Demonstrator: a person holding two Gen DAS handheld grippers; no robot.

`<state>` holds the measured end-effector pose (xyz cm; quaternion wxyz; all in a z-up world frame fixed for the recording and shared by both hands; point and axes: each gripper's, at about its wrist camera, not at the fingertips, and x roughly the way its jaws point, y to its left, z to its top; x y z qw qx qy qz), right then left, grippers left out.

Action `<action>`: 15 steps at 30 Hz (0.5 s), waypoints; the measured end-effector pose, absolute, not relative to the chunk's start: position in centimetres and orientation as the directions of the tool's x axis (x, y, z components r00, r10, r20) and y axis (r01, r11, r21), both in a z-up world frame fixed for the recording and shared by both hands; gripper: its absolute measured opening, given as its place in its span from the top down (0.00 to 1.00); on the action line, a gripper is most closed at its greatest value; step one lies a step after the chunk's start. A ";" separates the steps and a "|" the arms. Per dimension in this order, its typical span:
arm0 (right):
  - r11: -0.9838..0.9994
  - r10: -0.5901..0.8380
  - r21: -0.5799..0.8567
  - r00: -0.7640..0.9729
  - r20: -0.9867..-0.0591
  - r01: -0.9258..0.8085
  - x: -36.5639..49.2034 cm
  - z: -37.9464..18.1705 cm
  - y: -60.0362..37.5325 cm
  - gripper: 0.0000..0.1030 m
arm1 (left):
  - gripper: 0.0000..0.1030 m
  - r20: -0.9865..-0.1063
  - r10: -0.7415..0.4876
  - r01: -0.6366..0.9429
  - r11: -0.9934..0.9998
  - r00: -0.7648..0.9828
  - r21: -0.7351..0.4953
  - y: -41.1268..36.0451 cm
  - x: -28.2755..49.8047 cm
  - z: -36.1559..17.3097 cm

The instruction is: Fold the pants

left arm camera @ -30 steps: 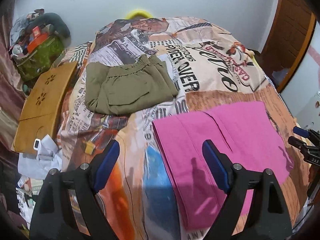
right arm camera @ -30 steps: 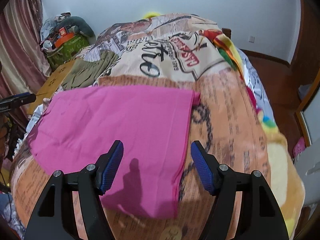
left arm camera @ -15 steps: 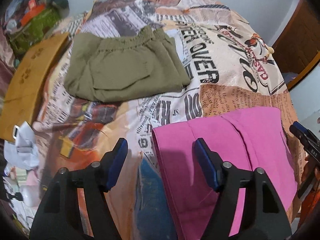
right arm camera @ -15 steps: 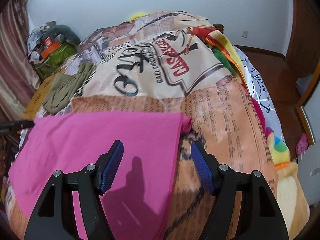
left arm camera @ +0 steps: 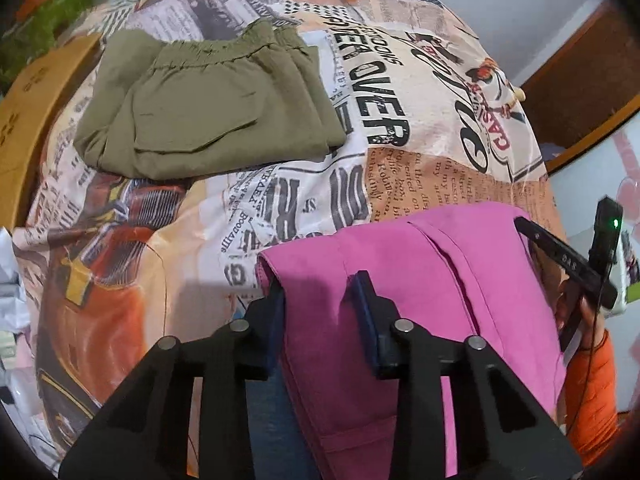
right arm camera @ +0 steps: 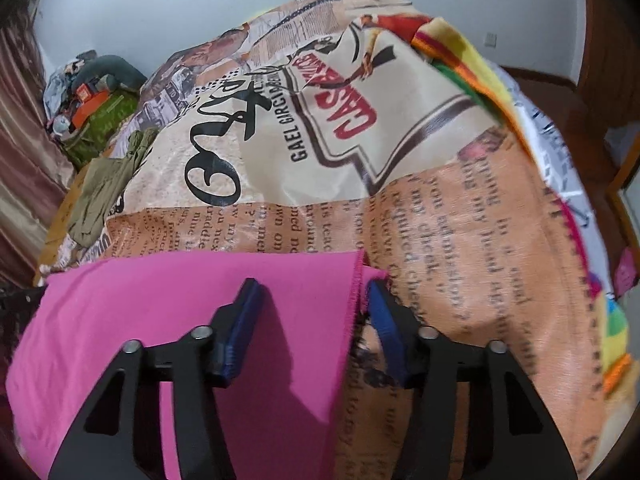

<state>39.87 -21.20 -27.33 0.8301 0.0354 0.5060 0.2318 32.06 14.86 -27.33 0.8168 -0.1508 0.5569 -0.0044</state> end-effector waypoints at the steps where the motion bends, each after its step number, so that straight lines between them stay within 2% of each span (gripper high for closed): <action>1: 0.890 0.419 0.293 0.376 -0.826 -0.349 39.9 -27.5 -21.0 0.70 | 0.74 -0.908 -0.172 -0.150 0.958 0.383 -0.245 14.7 32.1 -27.2; 3: 0.896 0.388 0.247 0.382 -0.838 -0.369 39.7 -27.7 -20.4 0.88 | 0.77 -0.909 -0.159 -0.143 0.963 0.384 -0.228 14.4 32.1 -27.1; 4: 0.897 0.379 0.231 0.387 -0.841 -0.376 39.6 -27.7 -20.3 0.90 | 0.77 -0.910 -0.147 -0.138 0.967 0.387 -0.215 14.3 32.1 -27.1; 6: 0.896 0.371 0.211 0.396 -0.840 -0.391 39.5 -27.6 -20.2 0.92 | 0.83 -0.912 -0.112 -0.130 0.976 0.396 -0.176 13.9 32.1 -26.9; 8: 0.897 0.359 0.189 0.406 -0.841 -0.400 39.4 -27.5 -20.1 0.93 | 0.95 -0.917 0.003 -0.136 0.989 0.399 -0.056 13.4 32.2 -26.9; 12: 0.898 0.310 0.122 0.413 -0.856 -0.422 39.2 -27.9 -19.6 0.94 | 0.94 -0.924 0.020 -0.138 0.990 0.382 -0.035 13.5 32.0 -27.9; 15: 0.899 0.276 0.077 0.422 -0.864 -0.432 39.4 -28.1 -19.3 0.94 | 0.93 -0.914 0.085 -0.116 0.992 0.396 0.042 12.8 31.7 -28.1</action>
